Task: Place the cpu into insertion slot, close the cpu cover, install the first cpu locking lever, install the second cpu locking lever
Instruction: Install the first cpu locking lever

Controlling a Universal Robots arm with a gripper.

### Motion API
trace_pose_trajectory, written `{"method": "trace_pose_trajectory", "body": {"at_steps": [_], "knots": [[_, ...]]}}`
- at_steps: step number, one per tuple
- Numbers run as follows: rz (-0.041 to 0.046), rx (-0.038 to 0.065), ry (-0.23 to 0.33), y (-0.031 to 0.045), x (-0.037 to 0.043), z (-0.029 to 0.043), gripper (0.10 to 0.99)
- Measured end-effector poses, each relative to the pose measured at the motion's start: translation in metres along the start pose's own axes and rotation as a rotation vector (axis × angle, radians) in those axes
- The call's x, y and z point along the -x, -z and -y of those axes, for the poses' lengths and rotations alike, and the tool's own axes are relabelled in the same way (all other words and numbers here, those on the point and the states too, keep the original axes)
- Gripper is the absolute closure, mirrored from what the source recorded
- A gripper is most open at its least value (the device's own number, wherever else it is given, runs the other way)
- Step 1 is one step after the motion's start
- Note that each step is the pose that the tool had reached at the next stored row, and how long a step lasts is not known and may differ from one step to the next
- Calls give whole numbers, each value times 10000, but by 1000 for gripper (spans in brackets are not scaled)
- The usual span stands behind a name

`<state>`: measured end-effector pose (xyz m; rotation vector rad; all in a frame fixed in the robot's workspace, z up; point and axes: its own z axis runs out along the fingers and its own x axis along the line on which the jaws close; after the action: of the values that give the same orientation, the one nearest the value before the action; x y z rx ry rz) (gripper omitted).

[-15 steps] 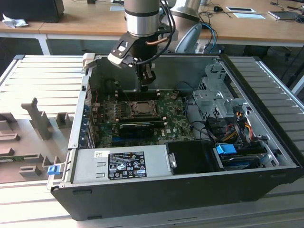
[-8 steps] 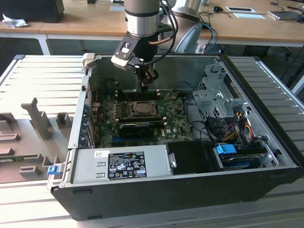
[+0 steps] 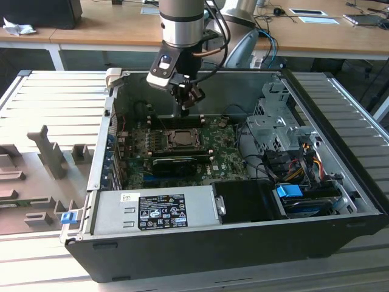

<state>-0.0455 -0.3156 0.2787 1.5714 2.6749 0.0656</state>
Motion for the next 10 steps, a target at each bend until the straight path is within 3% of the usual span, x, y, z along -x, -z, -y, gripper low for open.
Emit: {"method": "trace_pose_trajectory", "body": {"at_steps": [10], "knots": [[-63, 14, 1117, 0, 1, 1, 980]]}}
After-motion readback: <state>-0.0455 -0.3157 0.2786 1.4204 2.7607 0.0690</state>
